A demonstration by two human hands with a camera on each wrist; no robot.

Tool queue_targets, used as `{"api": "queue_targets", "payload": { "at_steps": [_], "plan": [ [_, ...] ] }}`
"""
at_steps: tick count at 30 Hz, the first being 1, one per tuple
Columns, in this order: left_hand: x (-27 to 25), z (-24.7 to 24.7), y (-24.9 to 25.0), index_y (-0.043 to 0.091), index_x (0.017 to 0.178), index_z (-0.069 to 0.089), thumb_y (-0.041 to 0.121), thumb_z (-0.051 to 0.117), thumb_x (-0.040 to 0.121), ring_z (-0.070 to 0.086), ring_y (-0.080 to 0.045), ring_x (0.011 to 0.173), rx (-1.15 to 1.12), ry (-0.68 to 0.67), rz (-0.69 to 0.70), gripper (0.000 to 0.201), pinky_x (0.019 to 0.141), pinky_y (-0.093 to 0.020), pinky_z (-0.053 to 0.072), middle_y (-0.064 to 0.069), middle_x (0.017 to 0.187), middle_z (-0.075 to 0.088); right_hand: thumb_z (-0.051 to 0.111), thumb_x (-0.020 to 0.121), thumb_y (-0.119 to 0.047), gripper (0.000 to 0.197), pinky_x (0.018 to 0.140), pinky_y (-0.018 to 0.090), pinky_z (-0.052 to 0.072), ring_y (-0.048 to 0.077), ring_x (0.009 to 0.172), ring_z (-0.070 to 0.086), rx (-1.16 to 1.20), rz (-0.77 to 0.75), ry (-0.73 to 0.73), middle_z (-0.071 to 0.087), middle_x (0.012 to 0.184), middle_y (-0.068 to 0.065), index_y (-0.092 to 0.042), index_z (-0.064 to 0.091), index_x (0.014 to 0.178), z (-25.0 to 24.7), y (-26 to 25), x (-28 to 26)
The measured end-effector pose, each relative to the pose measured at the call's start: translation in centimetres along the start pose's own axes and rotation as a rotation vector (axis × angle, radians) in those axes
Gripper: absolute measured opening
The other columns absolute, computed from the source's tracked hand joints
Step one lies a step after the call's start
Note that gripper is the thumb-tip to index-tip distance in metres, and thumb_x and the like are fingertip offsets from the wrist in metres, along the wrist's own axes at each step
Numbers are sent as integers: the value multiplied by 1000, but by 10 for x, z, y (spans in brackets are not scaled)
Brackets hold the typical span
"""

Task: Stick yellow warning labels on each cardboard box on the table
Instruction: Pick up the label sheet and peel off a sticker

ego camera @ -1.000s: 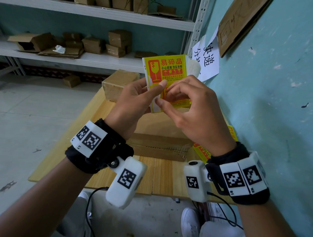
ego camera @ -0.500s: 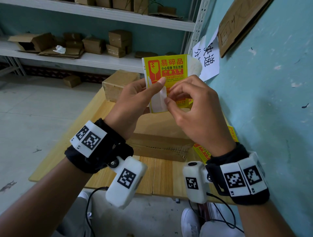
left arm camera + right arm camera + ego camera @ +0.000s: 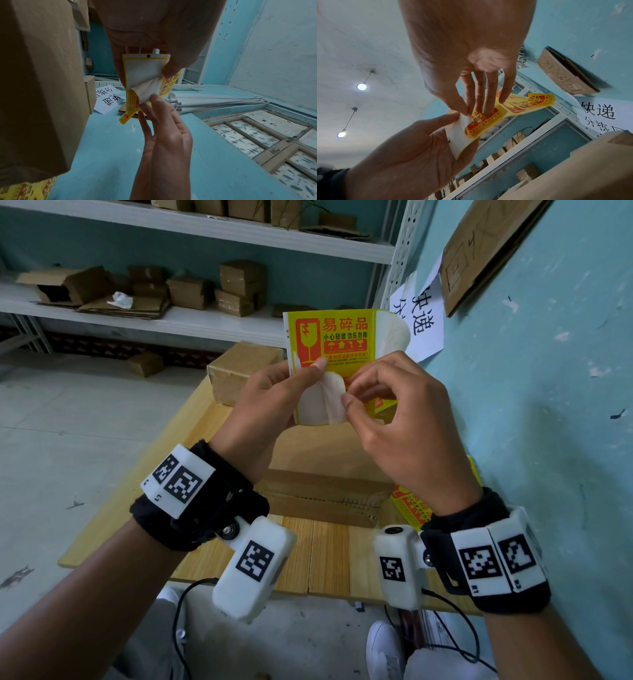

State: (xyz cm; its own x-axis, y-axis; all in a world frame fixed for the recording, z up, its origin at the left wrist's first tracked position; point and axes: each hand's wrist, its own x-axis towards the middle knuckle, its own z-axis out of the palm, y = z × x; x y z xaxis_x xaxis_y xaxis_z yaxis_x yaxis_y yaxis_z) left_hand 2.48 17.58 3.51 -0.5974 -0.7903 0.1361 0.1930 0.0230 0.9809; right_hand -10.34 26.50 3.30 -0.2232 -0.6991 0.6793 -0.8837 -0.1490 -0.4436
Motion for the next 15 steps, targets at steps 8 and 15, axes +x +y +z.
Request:
{"api": "queue_targets", "payload": {
  "at_steps": [8, 15],
  "plan": [
    [-1, -1, 1, 27, 96, 68, 32, 53, 97, 70, -4, 91, -24, 22, 3, 16, 88, -34, 57, 15, 94, 75, 68, 89, -16, 7, 76, 23, 54, 10, 83, 63, -7, 3, 16, 64, 94, 1, -10, 67, 86, -2, 1, -1],
    [1, -2, 2, 24, 105, 68, 24, 55, 96, 68, -10, 99, -35, 37, -2, 16, 93, -40, 55, 9, 106, 73, 68, 89, -15, 7, 75, 16, 52, 6, 79, 63, 4, 14, 33, 65, 92, 1, -9, 67, 86, -3, 5, 1]
  ]
}}
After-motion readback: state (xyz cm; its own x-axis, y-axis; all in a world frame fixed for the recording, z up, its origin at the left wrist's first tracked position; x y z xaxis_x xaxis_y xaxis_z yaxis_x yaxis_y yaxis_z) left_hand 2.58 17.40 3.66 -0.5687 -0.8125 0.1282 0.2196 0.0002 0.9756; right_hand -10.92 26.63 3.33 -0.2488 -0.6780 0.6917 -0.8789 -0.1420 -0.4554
